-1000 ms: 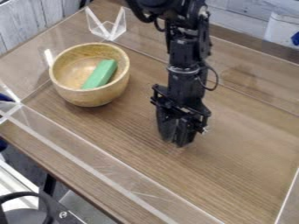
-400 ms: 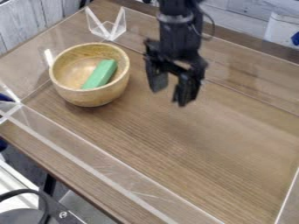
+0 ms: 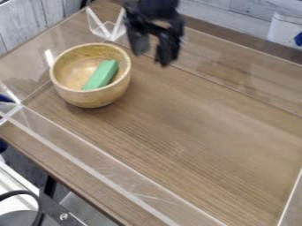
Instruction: Remove the green block from inside the brown bowl and put it on the table
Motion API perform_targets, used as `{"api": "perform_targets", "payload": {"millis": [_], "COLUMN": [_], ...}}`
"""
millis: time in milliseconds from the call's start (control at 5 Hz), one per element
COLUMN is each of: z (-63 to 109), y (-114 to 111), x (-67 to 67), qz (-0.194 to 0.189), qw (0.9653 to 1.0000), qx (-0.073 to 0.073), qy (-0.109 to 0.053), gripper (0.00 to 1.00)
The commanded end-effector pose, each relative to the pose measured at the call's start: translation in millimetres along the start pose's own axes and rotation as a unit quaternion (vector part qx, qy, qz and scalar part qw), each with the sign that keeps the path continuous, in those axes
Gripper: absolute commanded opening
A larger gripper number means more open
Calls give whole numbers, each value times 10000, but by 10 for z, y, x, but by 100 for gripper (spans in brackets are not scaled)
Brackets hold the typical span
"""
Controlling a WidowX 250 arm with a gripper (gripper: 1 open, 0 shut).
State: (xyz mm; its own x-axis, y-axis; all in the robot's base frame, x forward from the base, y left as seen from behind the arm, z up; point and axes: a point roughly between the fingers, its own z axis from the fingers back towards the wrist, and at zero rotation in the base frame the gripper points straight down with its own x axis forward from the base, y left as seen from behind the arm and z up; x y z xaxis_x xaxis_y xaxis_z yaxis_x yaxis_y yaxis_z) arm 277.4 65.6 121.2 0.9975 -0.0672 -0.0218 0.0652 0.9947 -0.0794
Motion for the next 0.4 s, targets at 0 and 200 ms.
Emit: {"api": "perform_targets", "payload": {"millis": [0, 200], "z": [267, 275], "y": [355, 595], "x": [46, 4], "qz": [201, 461], "qw": [9990, 9981], "qx": [203, 257], "qy": [-334, -314], "gripper": [100, 100]}}
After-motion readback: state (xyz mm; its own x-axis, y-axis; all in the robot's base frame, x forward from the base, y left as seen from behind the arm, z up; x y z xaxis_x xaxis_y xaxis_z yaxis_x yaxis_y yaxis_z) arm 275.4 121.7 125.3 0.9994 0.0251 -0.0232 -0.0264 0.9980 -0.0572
